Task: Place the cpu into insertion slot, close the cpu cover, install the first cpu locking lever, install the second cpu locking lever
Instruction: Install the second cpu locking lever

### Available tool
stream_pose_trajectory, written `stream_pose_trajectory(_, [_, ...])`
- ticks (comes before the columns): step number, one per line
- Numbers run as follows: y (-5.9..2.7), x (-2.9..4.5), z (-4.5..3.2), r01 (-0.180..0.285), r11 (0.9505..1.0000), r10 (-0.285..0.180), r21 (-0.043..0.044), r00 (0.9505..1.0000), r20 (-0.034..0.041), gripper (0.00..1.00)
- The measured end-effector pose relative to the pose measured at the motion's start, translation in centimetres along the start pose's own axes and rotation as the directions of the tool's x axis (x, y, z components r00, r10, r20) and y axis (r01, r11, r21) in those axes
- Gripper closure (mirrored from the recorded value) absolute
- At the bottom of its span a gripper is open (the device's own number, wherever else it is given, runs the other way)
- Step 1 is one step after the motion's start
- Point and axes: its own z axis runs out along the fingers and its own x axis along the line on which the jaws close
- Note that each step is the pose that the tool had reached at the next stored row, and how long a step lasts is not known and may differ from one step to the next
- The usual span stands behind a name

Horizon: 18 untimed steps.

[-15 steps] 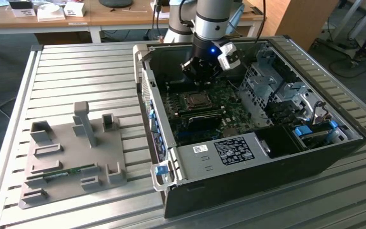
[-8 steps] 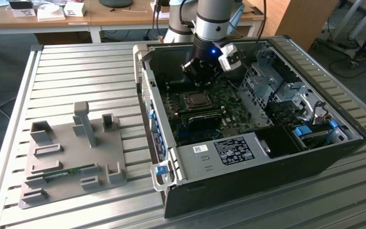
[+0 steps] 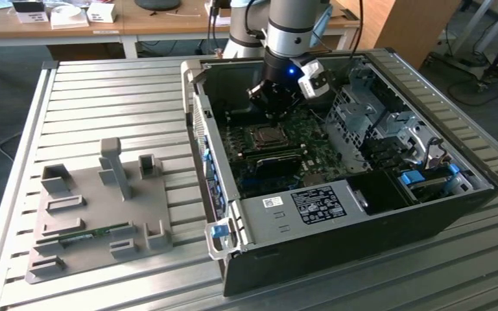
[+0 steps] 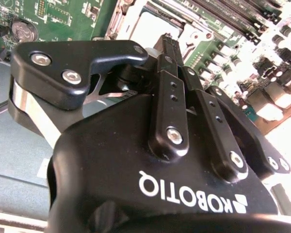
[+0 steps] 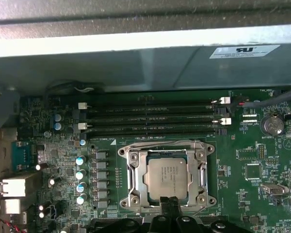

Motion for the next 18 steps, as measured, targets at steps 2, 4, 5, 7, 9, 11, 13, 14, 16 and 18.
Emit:
stream_pose_trajectory(2, [0.0, 0.0, 0.0, 0.0, 1.0, 0.0, -0.0001, 1.0, 0.0001, 0.89])
stream_pose_trajectory(4, [-0.01, 0.0, 0.0, 0.0, 1.0, 0.0, 0.0, 1.0, 0.0, 0.89])
stream_pose_trajectory(5, [-0.01, 0.0, -0.01, 0.0, 1.0, 0.0, 0.0, 1.0, 0.0, 0.89])
stream_pose_trajectory(7, [-0.01, 0.0, -0.18, 0.0, 1.0, 0.0, 0.0001, 1.0, 0.0, 0.89])
stream_pose_trajectory(9, [-0.01, -0.01, -0.4, 0.0, 1.0, 0.0, 0.0, 1.0, 0.0, 0.89])
stream_pose_trajectory(11, [-0.01, -0.02, -0.45, 0.0, 1.0, 0.0, -0.0002, 1.0, 0.0001, 0.89])
stream_pose_trajectory(13, [-0.01, -0.02, -0.45, 0.0, 1.0, 0.0, -0.0003, 1.0, 0.0001, 0.89])
stream_pose_trajectory(14, [-0.01, -0.02, -0.47, 0.0, 1.0, 0.0, 0.0, 1.0, 0.0, 0.89])
stream_pose_trajectory(16, [-0.02, -0.02, -0.48, 0.0, 1.0, 0.0, 0.0001, 1.0, -0.0001, 0.89])
stream_pose_trajectory(18, [-0.06, -0.02, -0.47, 0.0, 1.0, 0.0, 0.0001, 1.0, -0.0001, 0.89])
